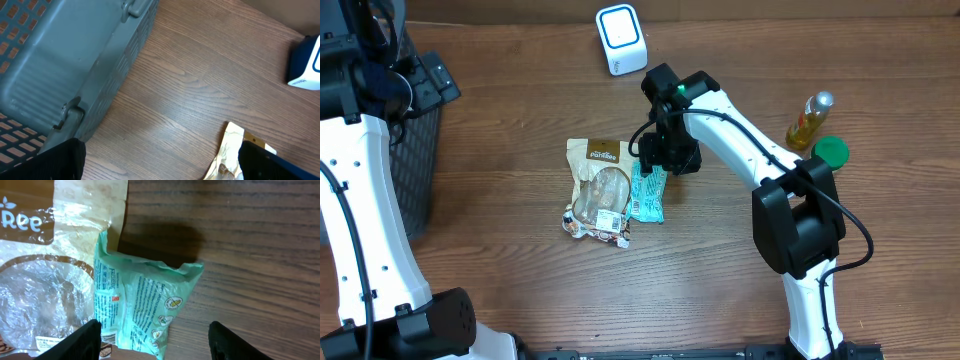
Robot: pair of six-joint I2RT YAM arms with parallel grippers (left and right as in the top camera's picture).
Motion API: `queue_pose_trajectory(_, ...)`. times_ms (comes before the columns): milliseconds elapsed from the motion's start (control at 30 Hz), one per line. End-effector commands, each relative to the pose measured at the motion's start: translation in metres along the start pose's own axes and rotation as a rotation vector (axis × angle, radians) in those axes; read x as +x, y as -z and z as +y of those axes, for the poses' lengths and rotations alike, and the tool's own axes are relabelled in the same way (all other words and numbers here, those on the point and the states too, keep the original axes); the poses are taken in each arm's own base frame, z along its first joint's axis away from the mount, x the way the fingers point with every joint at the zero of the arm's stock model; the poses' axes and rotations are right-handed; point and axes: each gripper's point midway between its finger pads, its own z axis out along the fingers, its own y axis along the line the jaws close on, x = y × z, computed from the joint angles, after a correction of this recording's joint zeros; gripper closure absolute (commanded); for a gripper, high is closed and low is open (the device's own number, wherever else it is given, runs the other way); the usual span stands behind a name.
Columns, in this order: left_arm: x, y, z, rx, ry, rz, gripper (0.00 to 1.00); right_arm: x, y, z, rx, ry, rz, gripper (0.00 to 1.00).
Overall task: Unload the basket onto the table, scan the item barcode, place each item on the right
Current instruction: 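Move the right gripper over the green wipes pack and lower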
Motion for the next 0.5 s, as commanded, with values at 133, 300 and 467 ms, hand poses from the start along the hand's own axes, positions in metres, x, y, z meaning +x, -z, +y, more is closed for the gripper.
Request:
queue_pose_trajectory(133,-0.0017,-0.0001,-0.0012,0.003,-0.004,-0.003,0.00,0.0024,-0.0030,-0.0020,0.023,-0.004,0.006,0.32)
queue_pose_trajectory(300,-0.0017,-0.0001,-0.0012,0.003,-0.004,-0.003,0.01,0.0023,-0.0028,-0.0067,0.047,0.001,0.004,0.29)
queue_pose_trajectory(467,-0.0017,-0.0001,-0.0012,0.003,-0.004,-0.003,0.00,0.0018,-0.0028,-0.0074,0.052,0.001,0.001,0.30)
